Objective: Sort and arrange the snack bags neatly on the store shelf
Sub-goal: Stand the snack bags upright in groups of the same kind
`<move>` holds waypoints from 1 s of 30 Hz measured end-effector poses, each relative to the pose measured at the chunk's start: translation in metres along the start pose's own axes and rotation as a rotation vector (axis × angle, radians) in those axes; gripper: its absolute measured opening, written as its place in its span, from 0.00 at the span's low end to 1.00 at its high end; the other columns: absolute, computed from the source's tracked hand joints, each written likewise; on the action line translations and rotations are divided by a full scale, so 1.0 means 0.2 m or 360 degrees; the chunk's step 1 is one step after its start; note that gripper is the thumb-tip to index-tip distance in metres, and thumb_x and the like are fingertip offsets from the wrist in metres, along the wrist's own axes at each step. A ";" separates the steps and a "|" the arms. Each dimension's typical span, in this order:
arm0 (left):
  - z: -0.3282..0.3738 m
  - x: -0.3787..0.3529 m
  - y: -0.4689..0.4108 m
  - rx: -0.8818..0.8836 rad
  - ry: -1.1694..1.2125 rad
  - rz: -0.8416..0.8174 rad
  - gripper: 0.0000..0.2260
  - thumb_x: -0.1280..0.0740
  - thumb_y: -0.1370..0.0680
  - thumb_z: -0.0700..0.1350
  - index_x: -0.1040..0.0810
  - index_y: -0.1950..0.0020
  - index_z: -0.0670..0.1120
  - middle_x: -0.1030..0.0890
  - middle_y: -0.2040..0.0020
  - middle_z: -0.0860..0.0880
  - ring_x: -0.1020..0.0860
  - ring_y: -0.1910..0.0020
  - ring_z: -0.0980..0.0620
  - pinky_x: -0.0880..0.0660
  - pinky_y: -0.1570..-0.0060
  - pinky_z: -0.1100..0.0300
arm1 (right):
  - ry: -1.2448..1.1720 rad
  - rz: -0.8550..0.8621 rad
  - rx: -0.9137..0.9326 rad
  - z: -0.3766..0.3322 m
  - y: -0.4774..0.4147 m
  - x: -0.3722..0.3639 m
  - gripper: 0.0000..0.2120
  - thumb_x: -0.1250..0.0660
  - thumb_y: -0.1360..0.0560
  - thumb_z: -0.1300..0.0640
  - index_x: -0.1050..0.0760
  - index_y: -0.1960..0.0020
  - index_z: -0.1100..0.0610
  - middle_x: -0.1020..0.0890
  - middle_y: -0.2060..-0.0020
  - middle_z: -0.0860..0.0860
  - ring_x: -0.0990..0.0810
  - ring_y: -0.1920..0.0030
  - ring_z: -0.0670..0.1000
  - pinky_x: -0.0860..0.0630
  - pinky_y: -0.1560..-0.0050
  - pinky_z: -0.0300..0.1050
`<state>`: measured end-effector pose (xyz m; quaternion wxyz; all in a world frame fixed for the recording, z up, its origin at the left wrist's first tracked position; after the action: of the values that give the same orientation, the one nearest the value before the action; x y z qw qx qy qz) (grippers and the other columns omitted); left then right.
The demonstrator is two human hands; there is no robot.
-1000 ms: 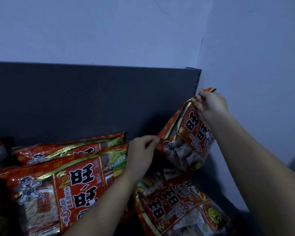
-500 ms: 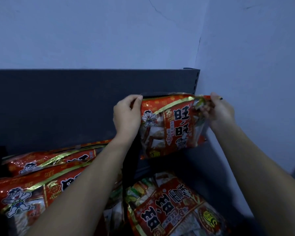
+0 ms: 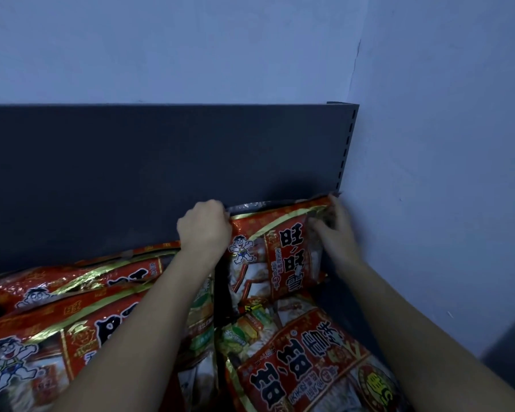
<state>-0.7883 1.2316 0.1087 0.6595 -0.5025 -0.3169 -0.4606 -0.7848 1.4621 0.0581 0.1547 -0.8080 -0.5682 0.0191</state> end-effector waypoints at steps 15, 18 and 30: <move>0.20 0.05 0.56 -0.1135 0.0312 0.0298 0.15 0.32 0.27 0.40 0.24 0.41 0.45 0.21 0.46 0.48 0.24 0.46 0.48 0.31 0.44 0.55 | 0.1689 -0.1215 -0.0361 0.07 0.44 0.05 0.18 0.35 0.23 0.53 0.29 0.36 0.58 0.23 0.40 0.53 0.24 0.42 0.52 0.29 0.42 0.42; 0.18 -0.12 0.77 -0.1127 0.0248 -0.0459 0.05 0.39 0.22 0.45 0.25 0.49 0.48 0.21 0.51 0.51 0.24 0.51 0.51 0.31 0.53 0.61 | 0.1873 -0.1139 -0.0551 0.16 0.55 0.09 0.23 0.37 0.24 0.46 0.31 0.34 0.58 0.24 0.38 0.54 0.25 0.41 0.53 0.27 0.45 0.44; -0.21 -0.37 1.15 0.0005 0.0566 -0.1486 0.16 0.44 0.20 0.58 0.28 0.44 0.47 0.22 0.47 0.48 0.23 0.55 0.49 0.24 0.56 0.56 | 0.1395 -0.0673 -0.1042 0.23 0.84 0.17 0.41 0.47 0.27 0.30 0.42 0.26 0.59 0.30 0.31 0.57 0.28 0.35 0.56 0.34 0.35 0.46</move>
<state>-0.6056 1.2287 -0.0548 0.4276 -0.2197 -0.3914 -0.7847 -0.6290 1.4518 -0.0274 0.1182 -0.6153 -0.5764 -0.5246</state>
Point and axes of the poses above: each hand's wrist, its own y-axis away from the middle knuckle, its own x-axis out of the back of the hand, z = x × y, the point moved 5 cm from there along -y, towards the middle knuckle
